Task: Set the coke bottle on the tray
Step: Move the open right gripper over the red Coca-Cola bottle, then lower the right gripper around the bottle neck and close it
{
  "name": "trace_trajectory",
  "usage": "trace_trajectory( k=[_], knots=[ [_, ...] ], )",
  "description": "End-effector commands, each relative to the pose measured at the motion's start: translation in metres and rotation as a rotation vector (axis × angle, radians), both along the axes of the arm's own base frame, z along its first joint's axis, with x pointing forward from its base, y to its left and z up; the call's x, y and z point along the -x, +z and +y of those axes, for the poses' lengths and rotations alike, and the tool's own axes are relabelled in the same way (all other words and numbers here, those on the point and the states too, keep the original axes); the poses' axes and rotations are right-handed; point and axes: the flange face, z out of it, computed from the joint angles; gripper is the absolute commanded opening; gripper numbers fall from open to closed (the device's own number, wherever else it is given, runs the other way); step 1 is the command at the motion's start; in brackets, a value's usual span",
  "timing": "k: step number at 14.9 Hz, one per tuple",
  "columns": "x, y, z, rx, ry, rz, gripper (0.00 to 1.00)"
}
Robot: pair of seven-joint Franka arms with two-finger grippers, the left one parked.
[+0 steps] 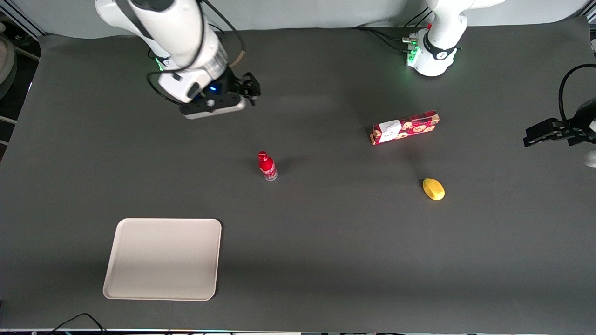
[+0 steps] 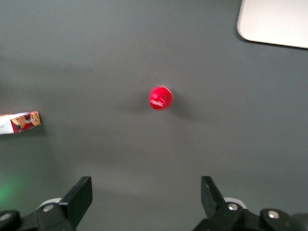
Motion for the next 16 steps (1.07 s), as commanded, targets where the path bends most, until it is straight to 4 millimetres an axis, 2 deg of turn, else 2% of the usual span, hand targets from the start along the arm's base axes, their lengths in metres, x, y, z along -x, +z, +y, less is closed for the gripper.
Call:
trace_trajectory(
  k=[1, 5, 9, 12, 16],
  knots=[
    [-0.005, -0.065, 0.005, -0.042, -0.023, -0.033, 1.00],
    [-0.005, -0.129, 0.000, 0.014, 0.007, -0.074, 1.00],
    [-0.014, -0.177, 0.008, 0.019, -0.029, -0.017, 1.00],
    [-0.017, -0.200, 0.008, 0.053, -0.050, -0.008, 1.00],
    [-0.018, -0.213, 0.011, 0.061, -0.069, 0.000, 1.00]
  ],
)
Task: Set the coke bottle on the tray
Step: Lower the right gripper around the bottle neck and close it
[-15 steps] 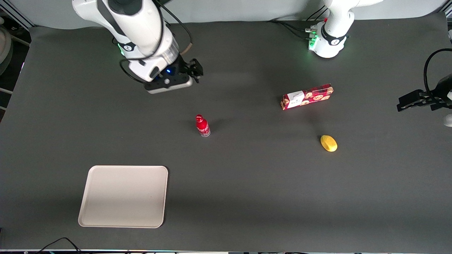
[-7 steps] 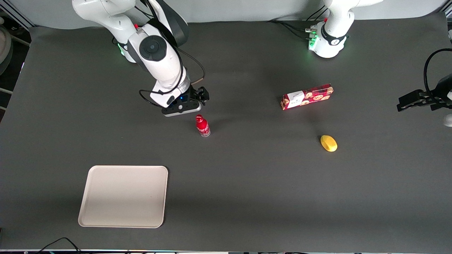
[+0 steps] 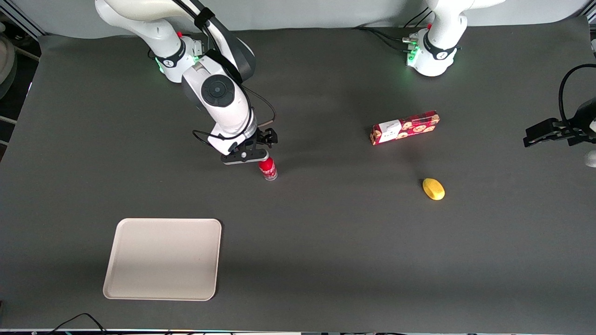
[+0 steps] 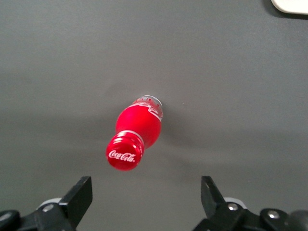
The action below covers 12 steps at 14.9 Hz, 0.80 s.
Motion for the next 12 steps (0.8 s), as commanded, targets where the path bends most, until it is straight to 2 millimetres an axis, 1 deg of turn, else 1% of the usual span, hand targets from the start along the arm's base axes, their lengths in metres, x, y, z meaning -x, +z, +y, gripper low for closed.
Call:
trace_trajectory(
  k=[1, 5, 7, 9, 10, 12],
  knots=[
    [-0.006, -0.011, 0.009, -0.010, -0.026, -0.016, 1.00],
    [-0.008, -0.033, 0.011, 0.019, -0.024, -0.033, 1.00],
    [-0.007, -0.034, 0.014, 0.023, -0.011, -0.037, 1.00],
    [-0.010, -0.034, 0.016, 0.017, -0.013, -0.038, 1.00],
    [-0.011, -0.034, 0.017, 0.015, -0.013, -0.037, 0.94],
    [-0.013, -0.034, 0.019, 0.012, -0.012, -0.037, 0.75]
  ],
)
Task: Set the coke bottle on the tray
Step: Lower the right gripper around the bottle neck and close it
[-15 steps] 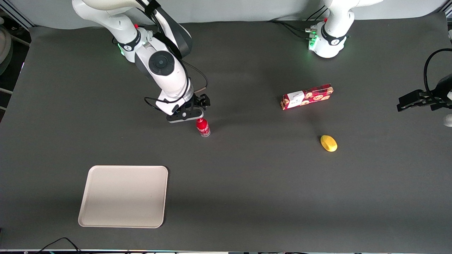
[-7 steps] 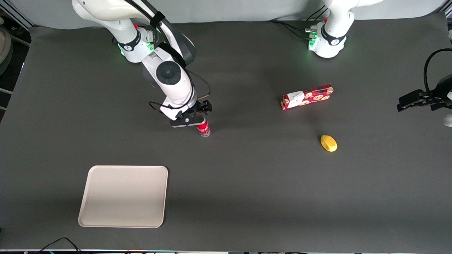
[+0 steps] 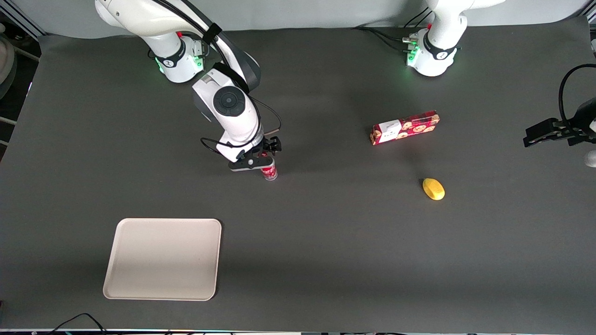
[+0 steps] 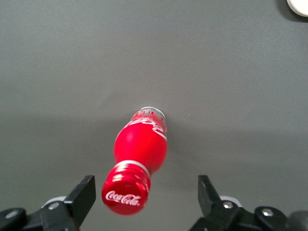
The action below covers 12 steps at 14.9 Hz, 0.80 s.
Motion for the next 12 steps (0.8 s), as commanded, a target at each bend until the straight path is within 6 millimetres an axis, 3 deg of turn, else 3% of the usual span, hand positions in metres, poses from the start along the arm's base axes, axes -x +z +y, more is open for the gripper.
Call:
trace_trajectory(
  k=[1, 3, 5, 6, 12],
  knots=[
    [-0.006, 0.001, 0.008, -0.001, -0.016, -0.015, 0.60],
    [-0.007, 0.003, 0.010, -0.004, -0.015, -0.018, 0.27],
    [-0.007, 0.006, 0.012, -0.009, -0.014, -0.021, 0.04],
    [-0.007, 0.006, 0.013, -0.010, -0.013, -0.021, 0.00],
    [-0.011, 0.020, 0.020, -0.025, 0.006, -0.037, 0.00]
  ],
)
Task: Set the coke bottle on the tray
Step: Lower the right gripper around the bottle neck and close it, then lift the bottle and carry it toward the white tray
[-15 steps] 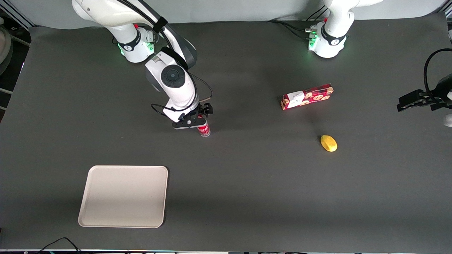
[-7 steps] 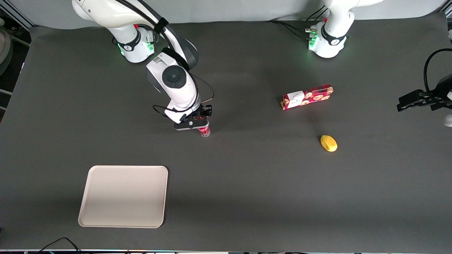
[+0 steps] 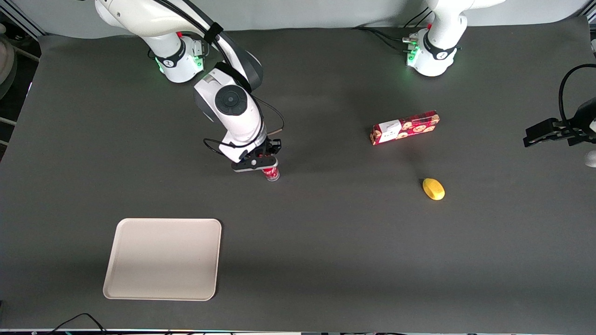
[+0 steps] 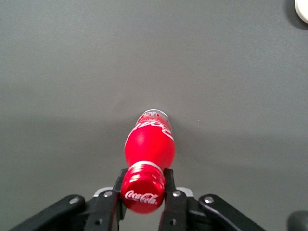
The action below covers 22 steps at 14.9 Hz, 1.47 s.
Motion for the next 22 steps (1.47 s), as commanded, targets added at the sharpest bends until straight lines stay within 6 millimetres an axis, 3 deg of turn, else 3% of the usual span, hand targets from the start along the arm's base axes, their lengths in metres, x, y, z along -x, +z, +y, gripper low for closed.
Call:
trace_trajectory(
  k=[1, 4, 6, 10, 11, 13, 15, 18, 22],
  knots=[
    [-0.012, 0.024, 0.006, 0.000, -0.001, -0.031, 0.00],
    [-0.036, 0.083, -0.004, 0.051, 0.059, 0.011, 0.00],
    [-0.044, 0.132, -0.010, 0.075, 0.054, 0.025, 0.00],
    [-0.035, 0.248, -0.025, 0.027, 0.121, 0.048, 0.00],
    [-0.034, 0.276, -0.037, 0.010, 0.127, 0.064, 0.00],
    [-0.025, 0.314, -0.048, 0.000, 0.131, 0.084, 0.00],
    [-0.018, 0.329, -0.053, -0.010, 0.132, 0.074, 0.00],
    [-0.045, 0.318, -0.091, 0.022, 0.121, 0.068, 0.00],
    [-0.106, 0.301, -0.212, 0.060, 0.151, 0.046, 0.00]
  ],
)
